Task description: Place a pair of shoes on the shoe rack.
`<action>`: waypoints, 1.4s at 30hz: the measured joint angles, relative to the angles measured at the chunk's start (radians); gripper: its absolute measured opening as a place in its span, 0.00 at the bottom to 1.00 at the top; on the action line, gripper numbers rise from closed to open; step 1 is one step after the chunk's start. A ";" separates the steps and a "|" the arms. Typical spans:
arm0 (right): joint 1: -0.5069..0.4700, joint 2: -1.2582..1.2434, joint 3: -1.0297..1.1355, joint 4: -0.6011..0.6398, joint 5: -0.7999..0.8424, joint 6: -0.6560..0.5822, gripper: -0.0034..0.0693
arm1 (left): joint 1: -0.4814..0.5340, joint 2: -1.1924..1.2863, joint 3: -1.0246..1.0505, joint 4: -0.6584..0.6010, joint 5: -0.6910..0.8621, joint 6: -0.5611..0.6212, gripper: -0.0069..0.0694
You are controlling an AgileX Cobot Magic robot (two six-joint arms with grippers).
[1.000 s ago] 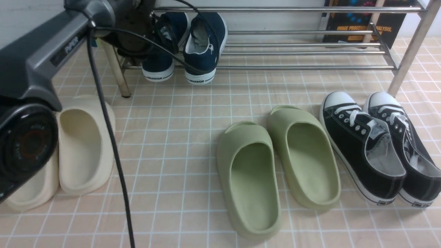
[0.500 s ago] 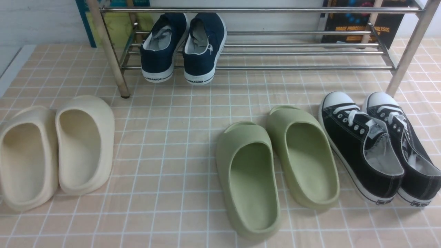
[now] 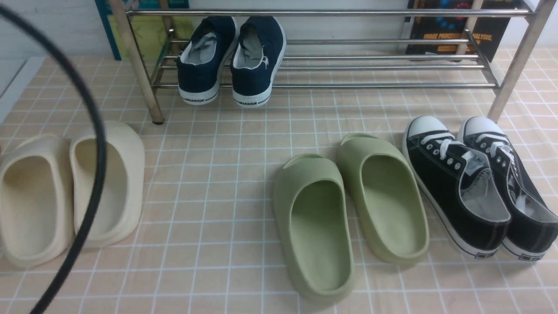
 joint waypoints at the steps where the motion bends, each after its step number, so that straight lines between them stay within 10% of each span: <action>1: 0.000 0.000 0.000 0.000 0.000 0.000 0.37 | 0.000 -0.039 0.037 0.000 -0.002 -0.008 0.15; 26: 0.000 0.000 0.000 0.000 0.000 0.000 0.37 | 0.008 -0.261 0.245 0.176 0.081 -0.027 0.15; 37: 0.000 0.000 0.000 0.000 0.000 0.000 0.37 | 0.309 -0.644 0.843 0.067 -0.797 0.068 0.11; 42: 0.000 0.000 0.000 0.000 0.000 0.000 0.37 | 0.461 -0.745 1.009 -0.130 -0.956 0.188 0.11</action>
